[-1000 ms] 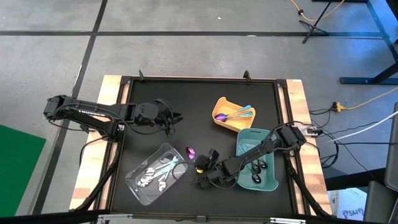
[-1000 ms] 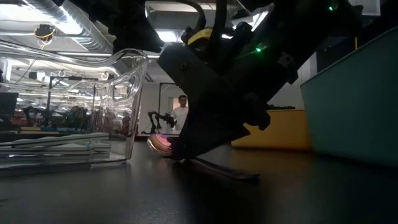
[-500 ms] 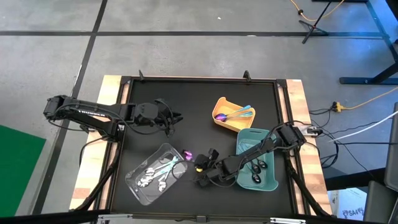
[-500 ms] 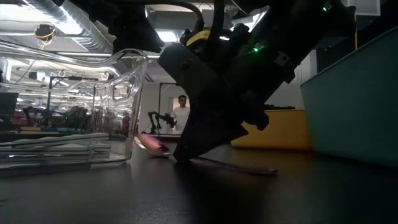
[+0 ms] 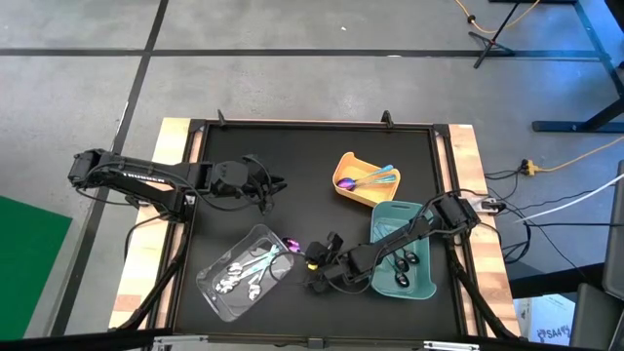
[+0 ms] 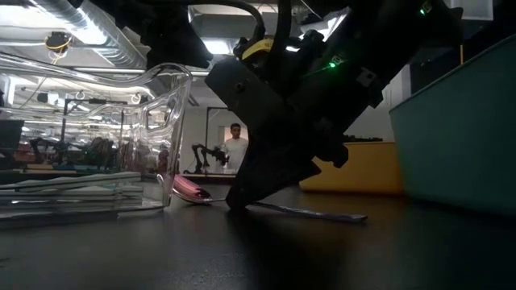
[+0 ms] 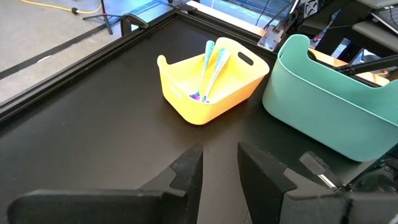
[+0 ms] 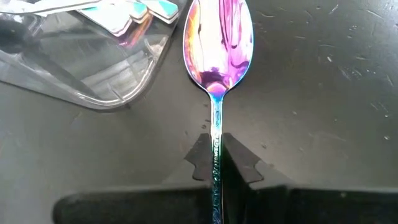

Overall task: Sort silverware by color (type)
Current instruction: Put the violet spoon into the yellow bin

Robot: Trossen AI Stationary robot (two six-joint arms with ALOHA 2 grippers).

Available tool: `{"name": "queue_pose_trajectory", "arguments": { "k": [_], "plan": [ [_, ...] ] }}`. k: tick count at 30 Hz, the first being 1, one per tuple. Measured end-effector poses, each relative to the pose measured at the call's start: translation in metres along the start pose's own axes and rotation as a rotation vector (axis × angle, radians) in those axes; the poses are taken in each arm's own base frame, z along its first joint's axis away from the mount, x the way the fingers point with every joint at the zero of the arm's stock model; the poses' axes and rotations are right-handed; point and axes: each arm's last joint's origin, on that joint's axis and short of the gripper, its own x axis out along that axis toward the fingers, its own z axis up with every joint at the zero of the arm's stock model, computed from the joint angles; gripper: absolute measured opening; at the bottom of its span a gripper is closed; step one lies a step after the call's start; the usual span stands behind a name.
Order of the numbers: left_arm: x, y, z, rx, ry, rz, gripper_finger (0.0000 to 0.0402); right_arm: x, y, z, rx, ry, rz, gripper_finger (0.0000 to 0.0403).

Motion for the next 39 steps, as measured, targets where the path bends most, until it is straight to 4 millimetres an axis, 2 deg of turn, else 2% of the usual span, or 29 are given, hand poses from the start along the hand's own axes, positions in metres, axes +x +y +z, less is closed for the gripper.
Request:
{"name": "queue_pose_trajectory", "arguments": {
  "k": [7, 13, 16, 20, 27, 32, 39],
  "plan": [
    [0.000, 0.000, 0.000, 0.000, 0.000, 0.000, 0.0094, -0.004, 0.000, 0.003, 0.000, 0.006, 0.012, 0.0003],
    [0.000, 0.000, 0.001, -0.003, -0.009, -0.004, 0.0094, -0.016, -0.004, 0.008, -0.013, 0.027, 0.003, 0.0002],
    [-0.006, 0.000, 0.004, 0.012, -0.026, -0.038, 0.0094, -0.022, -0.004, 0.012, -0.011, 0.025, 0.007, 0.0002],
    [-0.028, 0.000, 0.014, 0.063, -0.083, -0.147, 0.0094, -0.031, -0.005, 0.017, -0.009, 0.023, 0.009, 0.0001],
    [-0.087, 0.010, 0.029, 0.168, -0.264, -0.252, 0.0094, -0.058, -0.014, 0.042, 0.030, -0.011, 0.022, 0.0001],
    [-0.120, 0.024, 0.024, 0.230, -0.298, -0.263, 0.0094, -0.084, -0.030, 0.070, 0.062, -0.052, 0.033, 0.0001],
    [-0.145, 0.039, 0.014, 0.264, -0.294, -0.251, 0.0094, -0.122, -0.061, 0.110, 0.048, -0.078, 0.105, 0.0001]
  ]
}}
